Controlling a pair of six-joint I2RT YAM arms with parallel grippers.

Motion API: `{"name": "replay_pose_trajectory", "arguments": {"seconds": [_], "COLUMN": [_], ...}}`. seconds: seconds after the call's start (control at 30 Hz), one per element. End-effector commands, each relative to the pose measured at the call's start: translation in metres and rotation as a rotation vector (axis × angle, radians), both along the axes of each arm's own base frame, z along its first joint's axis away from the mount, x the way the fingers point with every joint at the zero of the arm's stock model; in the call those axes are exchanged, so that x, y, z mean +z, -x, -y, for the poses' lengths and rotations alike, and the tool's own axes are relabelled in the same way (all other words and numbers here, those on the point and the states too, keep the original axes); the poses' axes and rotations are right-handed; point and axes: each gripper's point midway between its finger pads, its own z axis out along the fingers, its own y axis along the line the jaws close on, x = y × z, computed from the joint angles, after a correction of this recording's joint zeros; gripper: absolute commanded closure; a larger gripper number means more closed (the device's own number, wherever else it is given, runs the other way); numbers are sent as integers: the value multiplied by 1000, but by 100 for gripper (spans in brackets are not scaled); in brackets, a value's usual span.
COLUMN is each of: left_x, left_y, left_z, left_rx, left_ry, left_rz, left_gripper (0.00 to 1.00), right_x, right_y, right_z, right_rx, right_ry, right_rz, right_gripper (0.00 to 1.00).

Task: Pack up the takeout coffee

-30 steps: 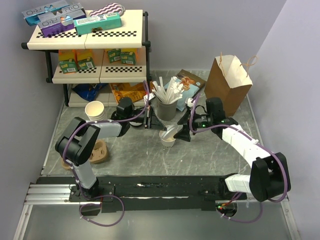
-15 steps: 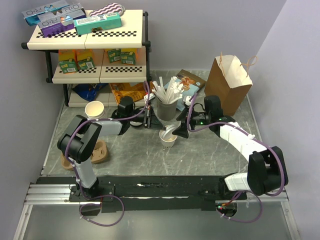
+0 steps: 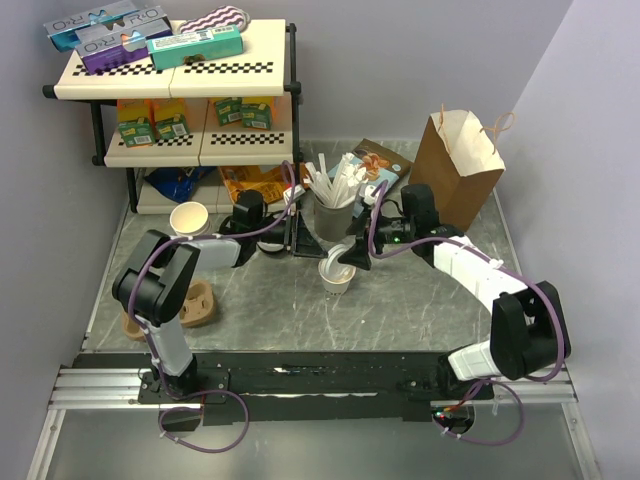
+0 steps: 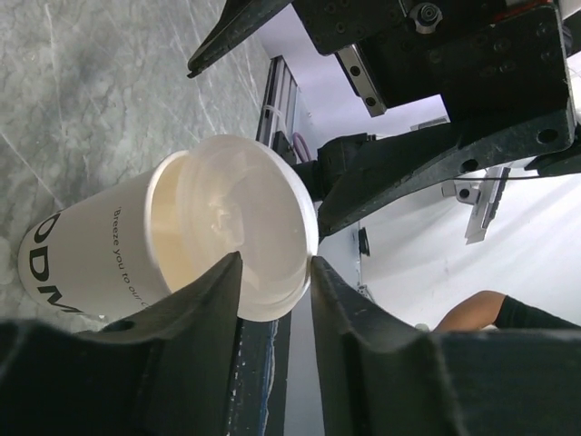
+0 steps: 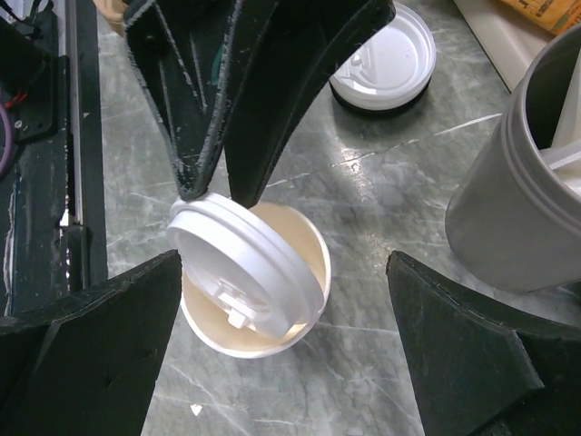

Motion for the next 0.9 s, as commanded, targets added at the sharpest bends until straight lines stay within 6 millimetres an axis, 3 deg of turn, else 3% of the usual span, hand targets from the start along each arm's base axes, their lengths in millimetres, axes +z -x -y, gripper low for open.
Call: {"name": "replay_pose_trajectory", "arguments": {"seconds": [0.0, 0.3, 0.87], "left_x": [20, 17, 10], "left_y": [-6, -19, -40], "left_z": [1, -3, -7], "left_rx": [10, 53, 100], "left_ry": [26, -1, -31], "left_rz": [89, 89, 109], "left_gripper": [55, 48, 46], "right_x": [17, 14, 10], "right_y": [-9, -16, -22], "right_z": [-8, -9, -15], "right_rx": [15, -16, -29], "right_ry": [-22, -6, 5], "right_rz": [58, 49, -5], "right_gripper": [0, 1, 4]}}
